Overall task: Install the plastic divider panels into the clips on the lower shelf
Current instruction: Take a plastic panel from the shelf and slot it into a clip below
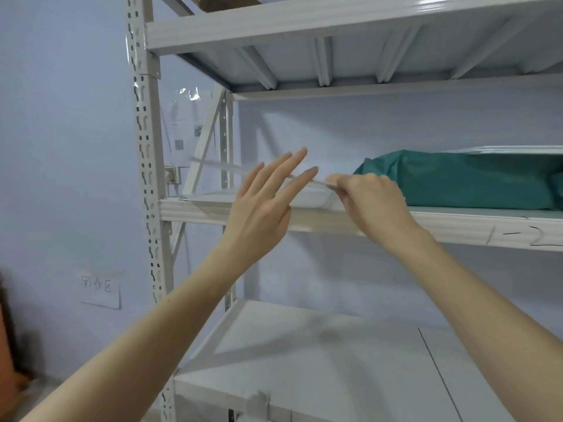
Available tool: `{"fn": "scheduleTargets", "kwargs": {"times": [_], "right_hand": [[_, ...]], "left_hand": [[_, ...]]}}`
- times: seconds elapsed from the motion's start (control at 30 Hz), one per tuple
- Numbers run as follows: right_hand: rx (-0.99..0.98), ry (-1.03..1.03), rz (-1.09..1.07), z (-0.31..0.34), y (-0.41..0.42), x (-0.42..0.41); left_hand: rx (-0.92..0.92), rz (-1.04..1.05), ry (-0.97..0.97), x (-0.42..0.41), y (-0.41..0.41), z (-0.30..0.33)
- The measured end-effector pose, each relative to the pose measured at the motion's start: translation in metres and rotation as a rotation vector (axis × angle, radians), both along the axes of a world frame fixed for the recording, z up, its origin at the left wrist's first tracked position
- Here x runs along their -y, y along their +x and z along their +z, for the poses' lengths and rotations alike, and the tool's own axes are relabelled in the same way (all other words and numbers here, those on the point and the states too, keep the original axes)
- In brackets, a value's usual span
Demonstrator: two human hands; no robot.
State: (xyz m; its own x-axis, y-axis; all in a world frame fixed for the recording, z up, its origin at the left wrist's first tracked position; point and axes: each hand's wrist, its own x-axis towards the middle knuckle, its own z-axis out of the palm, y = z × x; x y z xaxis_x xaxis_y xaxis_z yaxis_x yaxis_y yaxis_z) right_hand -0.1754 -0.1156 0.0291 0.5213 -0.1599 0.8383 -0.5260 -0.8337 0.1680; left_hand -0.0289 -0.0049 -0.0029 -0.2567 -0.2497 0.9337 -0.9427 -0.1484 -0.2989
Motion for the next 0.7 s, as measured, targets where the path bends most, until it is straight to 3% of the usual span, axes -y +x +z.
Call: {"fn": "scheduleTargets", "kwargs": {"times": [0.2,0.4,0.7], "right_hand": [[0.317,0.133,0.266,0.026,-0.058,-0.003],[0.581,0.493,0.7,0.029,-0.101,-0.021],[0.576,0.869,0.992,0.012,-0.116,-0.038]], "left_hand": [[-0.029,0.049,0.087,-0.004,-0.061,-0.001],[-0.115,0.114,0.154,-0.004,-0.078,-0.003],[-0.037,0.214,0.152,-0.016,-0.091,-0.013]]}}
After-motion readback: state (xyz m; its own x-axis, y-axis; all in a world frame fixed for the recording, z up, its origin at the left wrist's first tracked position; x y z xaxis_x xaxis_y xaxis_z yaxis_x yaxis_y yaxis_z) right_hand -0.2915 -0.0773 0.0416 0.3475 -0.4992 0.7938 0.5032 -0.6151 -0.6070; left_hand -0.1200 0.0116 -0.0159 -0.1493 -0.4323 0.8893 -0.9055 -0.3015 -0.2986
